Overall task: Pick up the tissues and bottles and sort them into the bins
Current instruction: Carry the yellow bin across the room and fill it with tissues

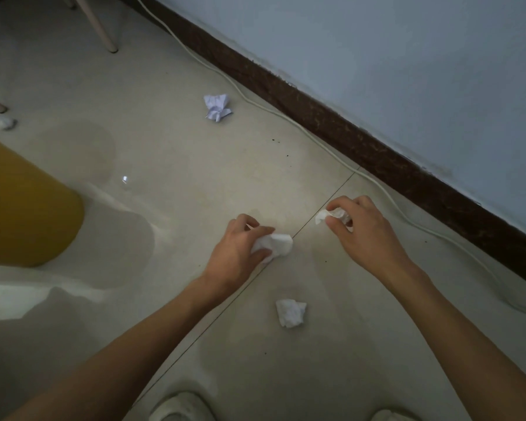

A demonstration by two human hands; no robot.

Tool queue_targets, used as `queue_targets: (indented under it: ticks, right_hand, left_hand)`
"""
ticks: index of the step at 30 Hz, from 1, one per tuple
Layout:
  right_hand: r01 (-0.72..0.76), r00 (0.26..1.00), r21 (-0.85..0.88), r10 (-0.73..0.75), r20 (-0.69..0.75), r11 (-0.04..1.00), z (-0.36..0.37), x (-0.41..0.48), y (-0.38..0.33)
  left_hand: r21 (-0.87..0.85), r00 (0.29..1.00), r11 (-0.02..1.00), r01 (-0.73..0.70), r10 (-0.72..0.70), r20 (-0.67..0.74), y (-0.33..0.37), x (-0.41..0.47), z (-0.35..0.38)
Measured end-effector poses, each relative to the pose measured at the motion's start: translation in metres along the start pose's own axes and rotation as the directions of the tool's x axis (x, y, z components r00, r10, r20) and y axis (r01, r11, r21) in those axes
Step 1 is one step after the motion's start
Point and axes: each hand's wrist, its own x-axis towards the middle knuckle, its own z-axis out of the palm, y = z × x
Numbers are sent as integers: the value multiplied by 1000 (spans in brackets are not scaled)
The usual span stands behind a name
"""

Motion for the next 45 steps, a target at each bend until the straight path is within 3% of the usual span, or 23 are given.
queue_targets:
  ticks: [11,20,29,32,36,40,45]
  right_hand:
    - [192,979,-69,-196,-54,979,-45,26,-64]
    - [399,912,-57,-403,-77,915,-89,91,-131]
    - [534,834,16,-524,-174,845,-179,141,-253]
    - [572,814,95,-549,-189,815,-194,136,-301]
    - [604,796,166,-587,-146,779,-180,125,-354]
    - [669,739,185,-671,-60,720,-137,116,-403]
    - [692,700,210,-713,38,690,-77,92,-458]
  left_hand:
    - [29,984,998,-50,54,-172,12,29,-88]
    - [56,929,996,70,-45,-367,34,68,-170]
    - [100,875,983,154,-89,-475,101,70,-334]
    - [58,819,968,245,-175,-547,118,42,-373]
    - [-113,653,931,346,-326,-683,108,-9,-400]
    - [-37,555,876,481,-337,-760,75,-56,-428]
    - [-77,466,805,588,-415,-782,33,-97,-462]
